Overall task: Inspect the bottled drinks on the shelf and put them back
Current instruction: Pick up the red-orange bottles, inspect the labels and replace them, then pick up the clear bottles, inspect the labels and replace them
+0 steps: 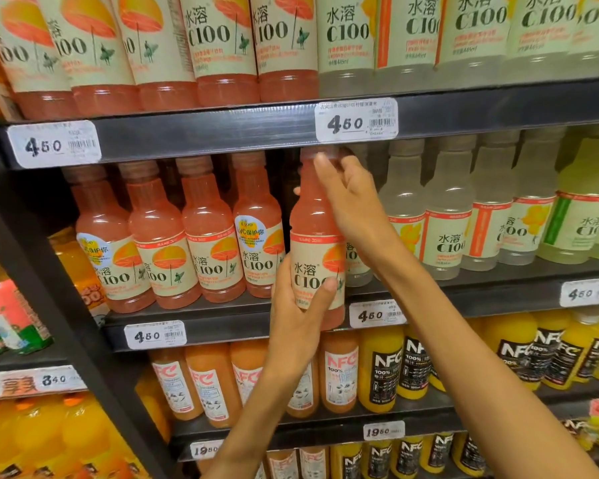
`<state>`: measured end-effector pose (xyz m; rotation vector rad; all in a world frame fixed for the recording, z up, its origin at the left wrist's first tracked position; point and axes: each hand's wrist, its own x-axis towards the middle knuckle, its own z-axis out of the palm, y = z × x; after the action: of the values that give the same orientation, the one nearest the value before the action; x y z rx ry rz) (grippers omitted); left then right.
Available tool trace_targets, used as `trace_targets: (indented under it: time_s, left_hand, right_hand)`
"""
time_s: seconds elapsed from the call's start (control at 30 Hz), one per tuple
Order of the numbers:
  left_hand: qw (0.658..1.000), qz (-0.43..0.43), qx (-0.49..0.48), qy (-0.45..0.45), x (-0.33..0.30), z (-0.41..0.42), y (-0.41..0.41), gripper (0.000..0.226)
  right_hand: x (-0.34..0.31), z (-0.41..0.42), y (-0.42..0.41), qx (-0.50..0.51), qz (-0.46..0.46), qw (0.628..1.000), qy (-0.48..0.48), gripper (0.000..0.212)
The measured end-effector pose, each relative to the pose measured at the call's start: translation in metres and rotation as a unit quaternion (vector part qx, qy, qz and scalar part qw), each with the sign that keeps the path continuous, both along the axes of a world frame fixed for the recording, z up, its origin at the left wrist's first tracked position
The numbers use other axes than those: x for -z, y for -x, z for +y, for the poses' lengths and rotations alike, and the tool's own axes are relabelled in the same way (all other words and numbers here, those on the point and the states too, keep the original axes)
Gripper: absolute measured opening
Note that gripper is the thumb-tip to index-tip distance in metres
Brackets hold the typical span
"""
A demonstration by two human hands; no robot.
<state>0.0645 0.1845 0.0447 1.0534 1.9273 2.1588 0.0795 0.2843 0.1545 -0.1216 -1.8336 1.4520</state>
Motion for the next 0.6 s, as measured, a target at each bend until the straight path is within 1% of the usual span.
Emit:
trace_targets:
  time_s: [0.07, 0.17, 0.27, 0.33, 0.4, 0.43, 0.47, 0.53, 0.6]
  left_hand:
    - [0.998, 0.027, -0.053, 0.017, 0.002, 0.008, 0.003, 0.060]
    - [0.991, 0.080, -0.100, 0.046, 0.009, 0.015, 0.012, 0.065]
    - [0.975, 0.130, -0.168, 0.064, 0.017, 0.021, 0.017, 0.069]
    - [0.960, 0.169, -0.212, 0.073, 0.021, 0.023, 0.018, 0.069]
    - [0.941, 0.211, -0.252, 0.081, 0.021, 0.025, 0.020, 0.070]
    - [0.928, 0.237, -0.274, 0.084, 0.020, 0.027, 0.020, 0.074]
    - [0.914, 0.262, -0.298, 0.087, 0.020, 0.029, 0.021, 0.078]
    - [0.891, 0.291, -0.336, 0.093, 0.021, 0.033, 0.022, 0.085]
    - [0.875, 0.307, -0.360, 0.102, 0.023, 0.036, 0.025, 0.089]
  right_hand:
    - [-0.002, 0.002, 0.001, 0.017, 0.009, 1.000, -0.024, 0.031]
    - [0.002, 0.006, 0.004, 0.036, 0.032, 0.998, -0.035, 0.020]
    - [0.012, 0.008, 0.008, 0.022, 0.040, 0.994, -0.095, 0.019]
    - [0.018, 0.009, 0.012, 0.004, 0.045, 0.990, -0.136, 0.019]
    - [0.022, 0.010, 0.016, 0.012, 0.053, 0.986, -0.157, 0.022]
    - [0.023, 0.011, 0.018, 0.024, 0.057, 0.985, -0.161, 0.019]
    - [0.025, 0.012, 0.020, 0.044, 0.061, 0.983, -0.168, 0.014]
    - [0.029, 0.012, 0.023, 0.101, 0.062, 0.975, -0.188, 0.018]
    - [0.033, 0.009, 0.024, 0.151, 0.082, 0.963, -0.210, 0.021]
